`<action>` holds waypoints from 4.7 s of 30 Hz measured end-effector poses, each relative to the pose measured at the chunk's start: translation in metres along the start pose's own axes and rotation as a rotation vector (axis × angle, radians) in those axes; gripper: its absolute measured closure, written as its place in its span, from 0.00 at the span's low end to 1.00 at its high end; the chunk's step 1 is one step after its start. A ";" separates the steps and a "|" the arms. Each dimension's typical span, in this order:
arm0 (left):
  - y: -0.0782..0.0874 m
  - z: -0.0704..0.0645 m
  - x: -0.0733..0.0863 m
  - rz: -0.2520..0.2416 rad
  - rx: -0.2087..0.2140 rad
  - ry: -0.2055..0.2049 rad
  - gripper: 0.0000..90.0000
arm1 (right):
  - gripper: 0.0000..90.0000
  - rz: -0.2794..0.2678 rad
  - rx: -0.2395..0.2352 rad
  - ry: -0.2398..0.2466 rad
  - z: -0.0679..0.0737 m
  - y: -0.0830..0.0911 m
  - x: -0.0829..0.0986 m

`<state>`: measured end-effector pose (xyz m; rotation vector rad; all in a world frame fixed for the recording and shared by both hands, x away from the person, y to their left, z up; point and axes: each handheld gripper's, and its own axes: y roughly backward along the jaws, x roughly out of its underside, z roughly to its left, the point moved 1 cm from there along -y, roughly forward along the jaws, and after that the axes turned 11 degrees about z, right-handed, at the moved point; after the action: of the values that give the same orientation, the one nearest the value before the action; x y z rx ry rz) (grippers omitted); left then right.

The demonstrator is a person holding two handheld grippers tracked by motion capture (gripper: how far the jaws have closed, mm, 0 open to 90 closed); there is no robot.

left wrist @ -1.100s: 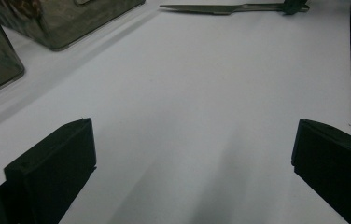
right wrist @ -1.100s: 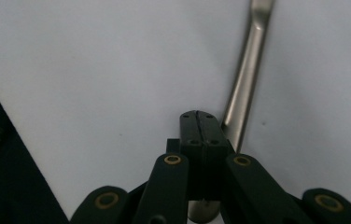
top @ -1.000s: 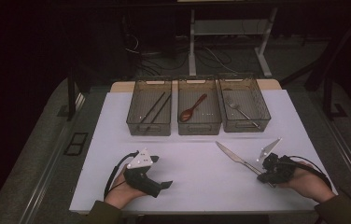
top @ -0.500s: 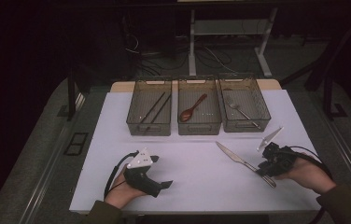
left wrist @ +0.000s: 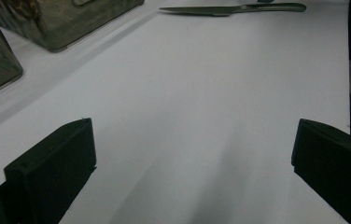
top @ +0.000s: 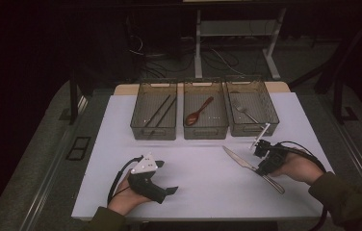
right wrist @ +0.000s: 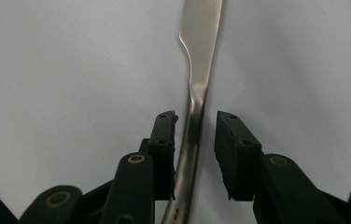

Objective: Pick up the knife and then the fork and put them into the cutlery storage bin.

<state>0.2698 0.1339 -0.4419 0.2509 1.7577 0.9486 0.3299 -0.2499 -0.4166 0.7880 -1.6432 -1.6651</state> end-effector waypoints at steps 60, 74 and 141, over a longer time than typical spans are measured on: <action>-0.001 -0.001 0.000 0.002 0.002 0.003 0.00 | 0.87 -0.532 -0.028 -0.168 -0.019 0.018 0.027; 0.004 0.002 0.000 -0.019 -0.009 0.008 0.00 | 0.88 -0.807 -0.055 -0.187 -0.028 0.016 0.039; 0.011 0.013 0.007 -0.056 -0.004 0.041 0.00 | 0.87 -0.500 0.121 -0.334 -0.165 0.039 -0.043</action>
<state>0.2753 0.1510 -0.4408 0.1796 1.7907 0.9226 0.4885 -0.3145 -0.3832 1.0962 -1.8942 -2.1499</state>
